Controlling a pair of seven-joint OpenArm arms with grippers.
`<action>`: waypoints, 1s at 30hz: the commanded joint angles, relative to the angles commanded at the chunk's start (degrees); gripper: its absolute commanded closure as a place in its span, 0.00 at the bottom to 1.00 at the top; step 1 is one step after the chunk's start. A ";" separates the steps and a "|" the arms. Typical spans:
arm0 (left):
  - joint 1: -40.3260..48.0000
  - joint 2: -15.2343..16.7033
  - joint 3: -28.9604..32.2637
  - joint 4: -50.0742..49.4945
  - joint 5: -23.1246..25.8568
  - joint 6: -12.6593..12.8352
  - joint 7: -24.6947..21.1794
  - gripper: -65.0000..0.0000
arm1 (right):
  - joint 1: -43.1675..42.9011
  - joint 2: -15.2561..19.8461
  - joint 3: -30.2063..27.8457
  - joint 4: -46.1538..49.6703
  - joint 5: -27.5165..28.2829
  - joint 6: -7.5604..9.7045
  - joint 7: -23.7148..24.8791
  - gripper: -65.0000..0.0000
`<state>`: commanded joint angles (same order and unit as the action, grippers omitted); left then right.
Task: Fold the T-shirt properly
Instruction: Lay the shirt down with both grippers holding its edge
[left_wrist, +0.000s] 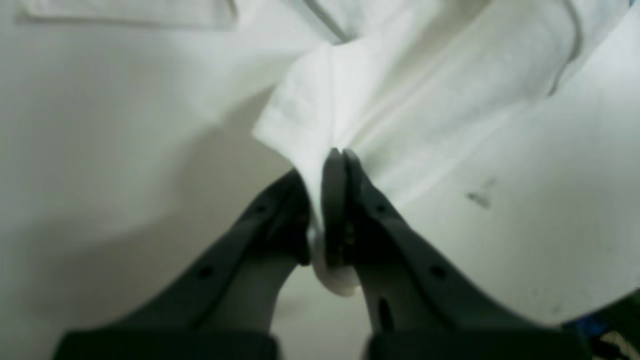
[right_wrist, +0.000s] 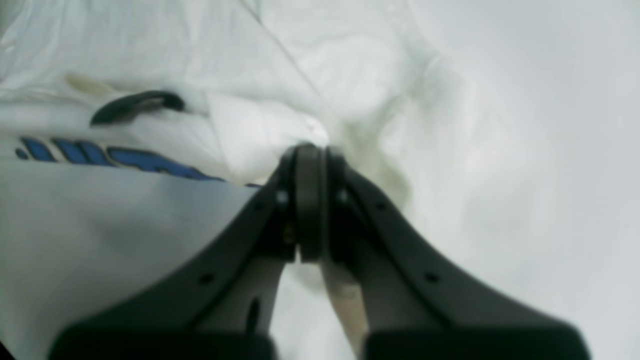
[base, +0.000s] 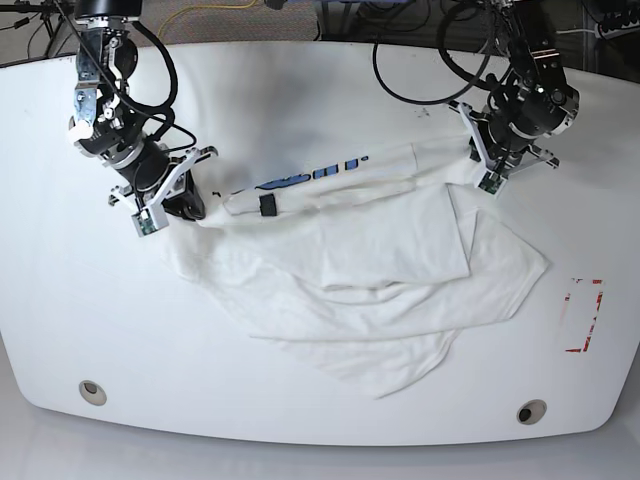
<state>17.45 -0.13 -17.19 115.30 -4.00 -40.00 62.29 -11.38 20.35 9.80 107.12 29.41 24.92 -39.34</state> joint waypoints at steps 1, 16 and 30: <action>0.53 0.00 0.00 0.00 0.00 0.00 0.00 1.00 | -0.26 -0.18 0.00 0.00 0.00 0.00 0.00 1.00; 1.85 -2.90 0.09 -0.26 0.26 0.00 0.26 0.61 | -1.32 -1.85 -0.09 0.35 -0.09 0.00 0.00 1.00; -1.85 -4.40 0.00 -0.70 -1.23 0.00 0.26 0.48 | -0.97 -7.74 -0.26 3.16 -12.66 0.44 -0.09 1.00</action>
<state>15.60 -4.53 -17.19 114.59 -5.23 -40.00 62.55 -12.35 12.62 9.54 110.29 16.75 25.36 -39.43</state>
